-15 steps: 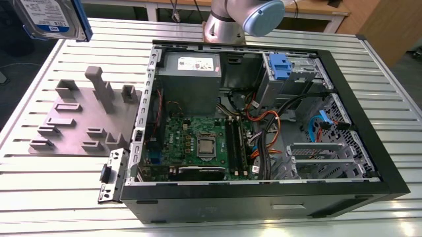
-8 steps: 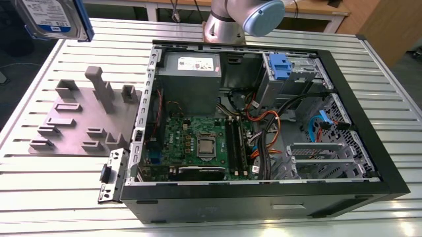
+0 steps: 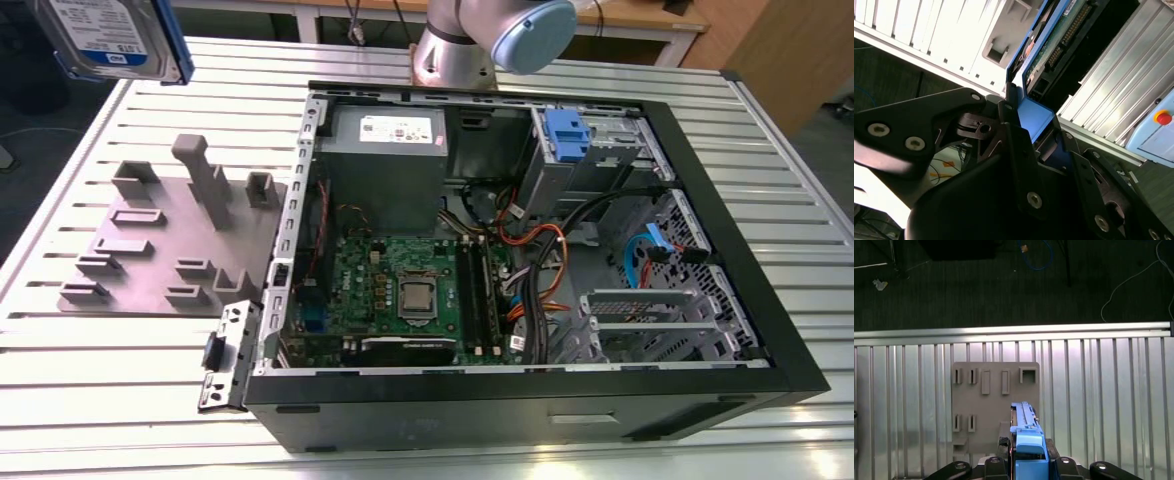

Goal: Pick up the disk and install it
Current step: 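Pick up the disk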

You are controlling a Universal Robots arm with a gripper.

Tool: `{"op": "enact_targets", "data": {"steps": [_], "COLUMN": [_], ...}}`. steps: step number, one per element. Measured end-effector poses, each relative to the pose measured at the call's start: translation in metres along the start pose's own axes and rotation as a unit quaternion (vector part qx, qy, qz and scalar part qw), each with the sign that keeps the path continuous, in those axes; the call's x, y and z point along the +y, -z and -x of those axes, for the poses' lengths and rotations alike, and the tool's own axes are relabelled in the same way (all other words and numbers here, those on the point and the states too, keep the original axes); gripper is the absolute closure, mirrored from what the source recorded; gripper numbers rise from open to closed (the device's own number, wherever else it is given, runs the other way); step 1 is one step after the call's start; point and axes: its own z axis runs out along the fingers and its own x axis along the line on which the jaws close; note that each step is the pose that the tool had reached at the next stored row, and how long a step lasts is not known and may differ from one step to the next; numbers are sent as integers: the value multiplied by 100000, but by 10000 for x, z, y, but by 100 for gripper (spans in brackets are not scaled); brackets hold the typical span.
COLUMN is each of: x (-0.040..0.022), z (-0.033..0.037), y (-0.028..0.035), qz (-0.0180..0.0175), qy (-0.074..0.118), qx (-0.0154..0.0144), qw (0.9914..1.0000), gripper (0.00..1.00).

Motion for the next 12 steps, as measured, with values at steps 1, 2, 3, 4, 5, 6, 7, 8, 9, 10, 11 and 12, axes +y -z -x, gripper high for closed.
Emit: {"op": "enact_targets", "data": {"steps": [1,2,3,4,5,6,7,8,9,10,11,12], "x": [-4,-8,-12,-15,-19,-22,-26,-31,-35,-38,-43,-47], "z": [0,0,1,1,1,1,1,1,2,2,2,2], "y": [0,0,0,0,0,0,0,0,0,0,1,1], "qz": [-4,-2,-3,-4,-5,-3,-3,-5,-2,-5,0,-1], "qy": [-2,-2,-2,-3,-4,-4,-2,-1,-3,-3,-2,-3], "qx": [-1,-2,0,0,0,-1,-1,-2,0,-2,2,0], "qw": [100000,100000,100000,100000,100000,100000,100000,100000,100000,100000,100000,100000], "gripper": [64,64,64,64,64,64,64,64,64,64,64,64]}}
